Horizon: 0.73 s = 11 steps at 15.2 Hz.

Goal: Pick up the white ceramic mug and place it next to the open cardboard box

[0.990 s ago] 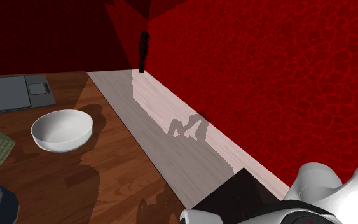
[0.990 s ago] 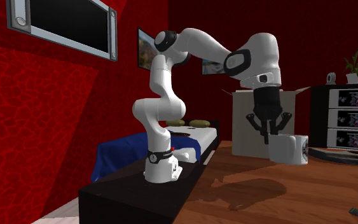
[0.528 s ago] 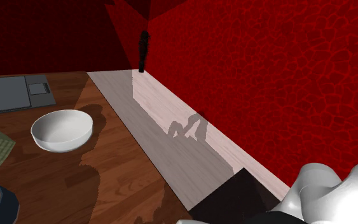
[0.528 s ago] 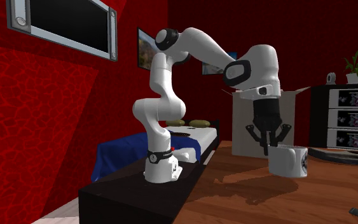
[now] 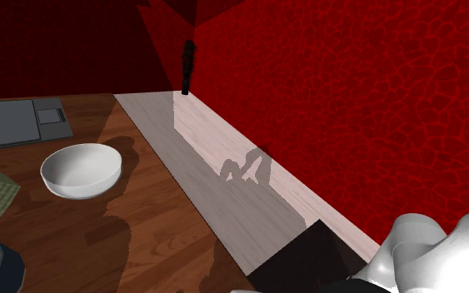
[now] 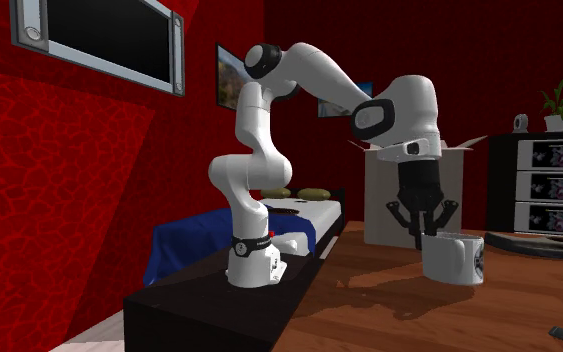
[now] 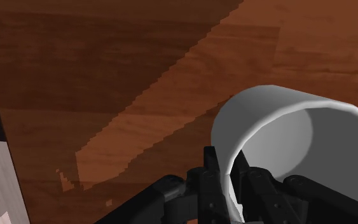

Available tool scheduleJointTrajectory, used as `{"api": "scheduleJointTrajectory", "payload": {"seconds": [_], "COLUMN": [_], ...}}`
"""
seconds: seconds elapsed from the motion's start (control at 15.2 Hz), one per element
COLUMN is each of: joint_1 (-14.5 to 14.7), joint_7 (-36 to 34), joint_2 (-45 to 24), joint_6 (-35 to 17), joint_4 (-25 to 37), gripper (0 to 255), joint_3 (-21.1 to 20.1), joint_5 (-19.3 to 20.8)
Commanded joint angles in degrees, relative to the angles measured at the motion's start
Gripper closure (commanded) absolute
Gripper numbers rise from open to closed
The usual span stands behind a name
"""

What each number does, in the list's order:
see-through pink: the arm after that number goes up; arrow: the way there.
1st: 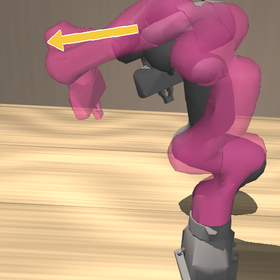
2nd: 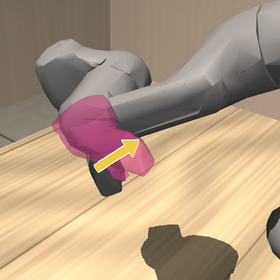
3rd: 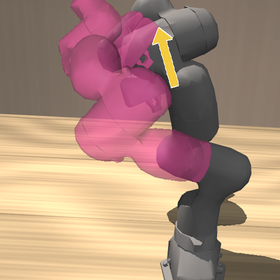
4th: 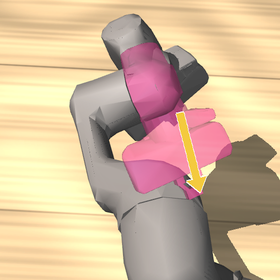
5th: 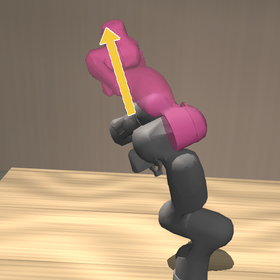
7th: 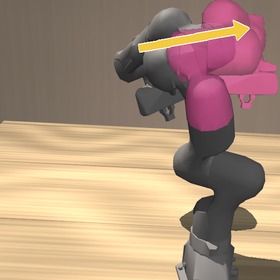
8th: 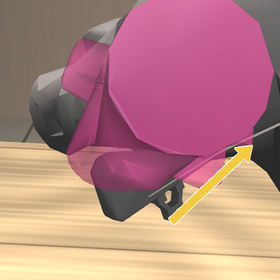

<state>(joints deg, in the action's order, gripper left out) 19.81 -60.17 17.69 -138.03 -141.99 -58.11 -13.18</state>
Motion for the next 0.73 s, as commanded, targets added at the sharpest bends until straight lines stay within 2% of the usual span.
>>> {"api": "scheduleJointTrajectory", "payload": {"seconds": [0.0,0.33,0.53,0.66], "joint_1": [0.05,0.0,3.69,4.4], "joint_7": [0.01,0.0,2.68,3.12], "joint_2": [0.01,-0.04,5.35,6.53], "joint_6": [0.0,-0.02,6.98,8.77], "joint_4": [-0.08,-0.07,2.13,2.81], "gripper": [0,0,0,0], "joint_3": [-0.06,-0.08,4.54,5.58], "joint_5": [0.02,0.06,-3.29,-3.77]}}
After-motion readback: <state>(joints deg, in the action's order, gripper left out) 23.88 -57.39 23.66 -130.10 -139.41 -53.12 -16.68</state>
